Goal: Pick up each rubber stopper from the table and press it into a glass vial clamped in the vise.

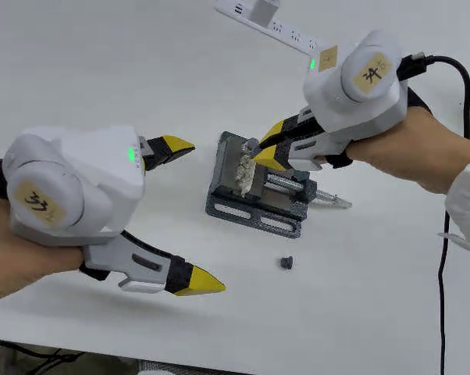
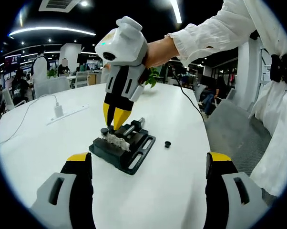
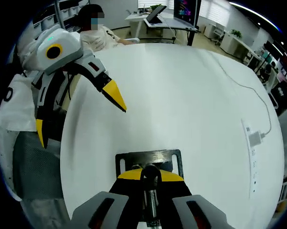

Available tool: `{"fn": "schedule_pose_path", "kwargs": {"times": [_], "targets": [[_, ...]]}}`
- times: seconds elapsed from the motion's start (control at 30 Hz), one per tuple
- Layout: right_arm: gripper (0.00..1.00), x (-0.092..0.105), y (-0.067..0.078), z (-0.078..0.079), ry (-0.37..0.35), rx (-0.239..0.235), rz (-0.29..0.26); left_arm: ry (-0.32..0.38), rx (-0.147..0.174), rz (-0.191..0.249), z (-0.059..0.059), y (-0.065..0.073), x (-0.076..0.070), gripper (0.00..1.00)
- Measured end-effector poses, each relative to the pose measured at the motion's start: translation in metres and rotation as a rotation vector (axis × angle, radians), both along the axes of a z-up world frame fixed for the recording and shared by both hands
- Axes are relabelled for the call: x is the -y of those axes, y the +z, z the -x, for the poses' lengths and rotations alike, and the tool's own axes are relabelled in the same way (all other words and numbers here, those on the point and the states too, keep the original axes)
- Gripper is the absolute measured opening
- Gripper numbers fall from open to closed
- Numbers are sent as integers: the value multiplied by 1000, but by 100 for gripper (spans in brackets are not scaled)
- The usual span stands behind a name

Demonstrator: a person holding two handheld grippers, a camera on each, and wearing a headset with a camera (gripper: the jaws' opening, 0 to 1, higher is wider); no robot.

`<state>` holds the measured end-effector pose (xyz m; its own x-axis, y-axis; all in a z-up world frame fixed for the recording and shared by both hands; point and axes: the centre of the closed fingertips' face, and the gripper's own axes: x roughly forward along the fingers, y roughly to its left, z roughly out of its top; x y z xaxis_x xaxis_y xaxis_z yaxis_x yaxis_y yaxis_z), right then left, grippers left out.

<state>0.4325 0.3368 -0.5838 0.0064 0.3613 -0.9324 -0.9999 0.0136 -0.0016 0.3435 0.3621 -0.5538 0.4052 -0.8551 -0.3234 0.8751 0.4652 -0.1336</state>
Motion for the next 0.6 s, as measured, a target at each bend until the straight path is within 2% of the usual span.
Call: {"fn": "schedule_pose_path", "kwargs": {"times": [0.27,0.6], "targets": [[6,0,-5,0,11,-10,25,7,-1,7,-2,-2,-2,99],[6,4,-10,-2,44,5,54,8,-2,13,-1,-2,-3,99]]}}
